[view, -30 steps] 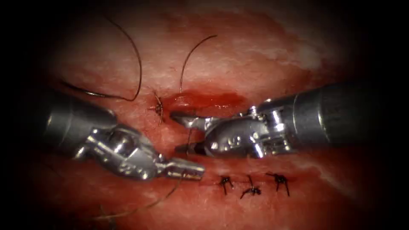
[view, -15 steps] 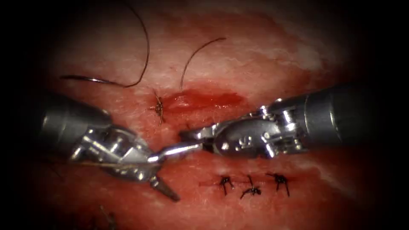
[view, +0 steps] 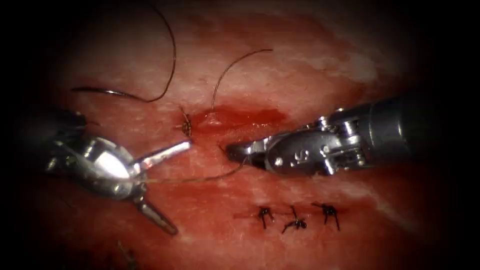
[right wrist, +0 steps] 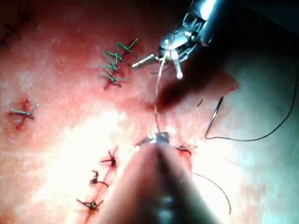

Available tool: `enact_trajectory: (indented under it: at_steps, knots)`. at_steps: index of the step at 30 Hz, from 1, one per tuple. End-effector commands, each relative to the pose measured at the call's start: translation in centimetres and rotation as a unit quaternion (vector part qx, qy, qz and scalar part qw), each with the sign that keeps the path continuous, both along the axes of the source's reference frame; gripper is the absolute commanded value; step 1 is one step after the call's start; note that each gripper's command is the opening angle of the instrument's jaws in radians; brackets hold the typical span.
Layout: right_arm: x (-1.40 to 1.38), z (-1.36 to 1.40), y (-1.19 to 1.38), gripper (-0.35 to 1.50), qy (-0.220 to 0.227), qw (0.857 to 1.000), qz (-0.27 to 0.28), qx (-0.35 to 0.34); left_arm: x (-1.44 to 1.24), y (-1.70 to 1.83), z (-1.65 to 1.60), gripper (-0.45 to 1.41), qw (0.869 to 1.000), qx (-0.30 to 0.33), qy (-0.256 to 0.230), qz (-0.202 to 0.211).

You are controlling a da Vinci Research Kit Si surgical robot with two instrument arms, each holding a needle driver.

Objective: Wound Closure

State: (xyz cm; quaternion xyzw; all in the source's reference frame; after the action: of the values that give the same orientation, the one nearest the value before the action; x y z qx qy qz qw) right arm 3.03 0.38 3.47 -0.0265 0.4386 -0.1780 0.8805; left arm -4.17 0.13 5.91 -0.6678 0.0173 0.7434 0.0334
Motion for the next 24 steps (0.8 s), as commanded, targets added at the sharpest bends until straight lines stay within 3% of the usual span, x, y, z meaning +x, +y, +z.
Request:
enact_trajectory:
  at_steps: [1, 3, 6, 13, 22, 24]
  knots:
    - [0.05, 0.04, -0.06, -0.35, 0.0, 1.0, -0.001, 0.001, -0.01, -0.05, 0.04, 0.76, 1.0, 0.008, -0.011, -0.003]
    - [0.06, 0.05, -0.06, -0.35, 0.0, 1.0, 0.0, 0.001, 0.04, -0.03, 0.02, 0.52, 0.998, 0.029, -0.046, -0.009]
    - [0.05, 0.05, -0.06, -0.35, 0.0, 1.0, 0.0, 0.001, 0.05, -0.04, 0.01, 0.42, 0.996, 0.044, -0.071, -0.008]
    - [0.02, 0.11, -0.05, -0.35, -0.003, 1.0, 0.006, 0.005, 0.11, -0.01, -0.09, 0.24, 0.99, 0.064, -0.126, -0.015]
    - [0.02, 0.13, -0.05, -0.35, -0.003, 1.0, 0.008, 0.007, 0.17, 0.08, -0.22, 0.22, 0.979, 0.094, -0.176, -0.03]
    - [0.02, 0.14, -0.06, -0.35, -0.003, 1.0, 0.008, 0.006, 0.16, 0.1, -0.25, 0.07, 0.978, 0.094, -0.184, -0.032]
